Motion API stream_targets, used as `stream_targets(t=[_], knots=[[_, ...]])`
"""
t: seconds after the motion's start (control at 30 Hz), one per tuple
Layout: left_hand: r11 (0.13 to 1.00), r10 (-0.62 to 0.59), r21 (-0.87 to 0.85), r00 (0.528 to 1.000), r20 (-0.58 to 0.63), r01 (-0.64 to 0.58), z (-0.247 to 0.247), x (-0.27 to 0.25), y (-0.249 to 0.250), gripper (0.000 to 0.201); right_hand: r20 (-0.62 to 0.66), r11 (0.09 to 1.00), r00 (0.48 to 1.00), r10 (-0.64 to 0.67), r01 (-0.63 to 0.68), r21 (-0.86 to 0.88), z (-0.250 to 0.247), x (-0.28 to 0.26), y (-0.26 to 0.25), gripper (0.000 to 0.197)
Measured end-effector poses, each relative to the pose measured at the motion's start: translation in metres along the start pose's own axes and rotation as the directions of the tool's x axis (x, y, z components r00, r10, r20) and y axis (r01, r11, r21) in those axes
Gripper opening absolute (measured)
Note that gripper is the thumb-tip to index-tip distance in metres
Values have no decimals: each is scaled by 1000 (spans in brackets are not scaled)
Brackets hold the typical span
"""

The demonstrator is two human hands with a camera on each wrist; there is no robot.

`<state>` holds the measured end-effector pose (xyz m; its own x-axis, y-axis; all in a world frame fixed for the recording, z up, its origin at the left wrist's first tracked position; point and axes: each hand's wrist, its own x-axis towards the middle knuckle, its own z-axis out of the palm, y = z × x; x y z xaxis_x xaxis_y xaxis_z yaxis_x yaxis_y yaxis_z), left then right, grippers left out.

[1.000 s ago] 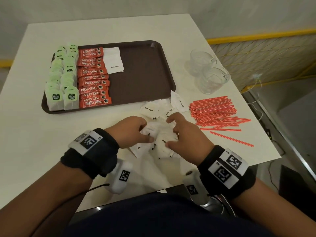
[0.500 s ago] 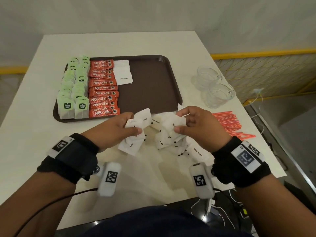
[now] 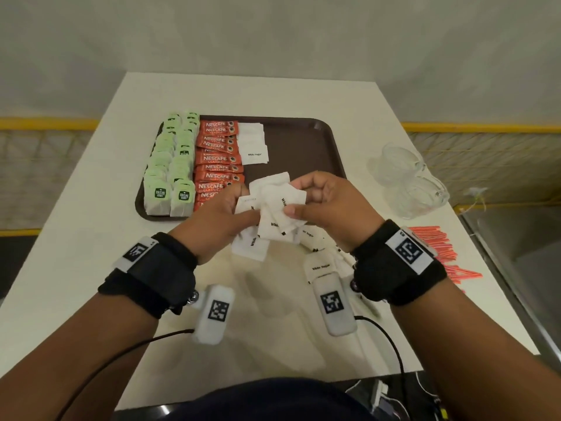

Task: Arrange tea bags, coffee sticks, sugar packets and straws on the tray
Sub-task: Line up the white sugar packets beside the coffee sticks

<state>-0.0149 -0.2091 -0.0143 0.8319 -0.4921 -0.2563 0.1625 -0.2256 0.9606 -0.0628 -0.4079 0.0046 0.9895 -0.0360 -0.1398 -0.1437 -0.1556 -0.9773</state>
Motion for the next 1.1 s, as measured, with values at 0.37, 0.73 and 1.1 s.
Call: stream_targets(t=[0.37, 0.73, 1.1], knots=[[988, 39, -143, 987, -155, -61, -32, 25, 3, 36, -59, 996, 998, -3, 8, 88, 19, 47, -23, 35], [872, -78, -489, 991, -107, 15, -40, 48, 12, 34, -150, 989, 986, -73, 52, -140, 41, 99, -21, 28], [948, 64, -295, 977, -201, -122, -60, 67, 6, 45, -179, 983, 981, 76, -104, -154, 44, 126, -26, 29]])
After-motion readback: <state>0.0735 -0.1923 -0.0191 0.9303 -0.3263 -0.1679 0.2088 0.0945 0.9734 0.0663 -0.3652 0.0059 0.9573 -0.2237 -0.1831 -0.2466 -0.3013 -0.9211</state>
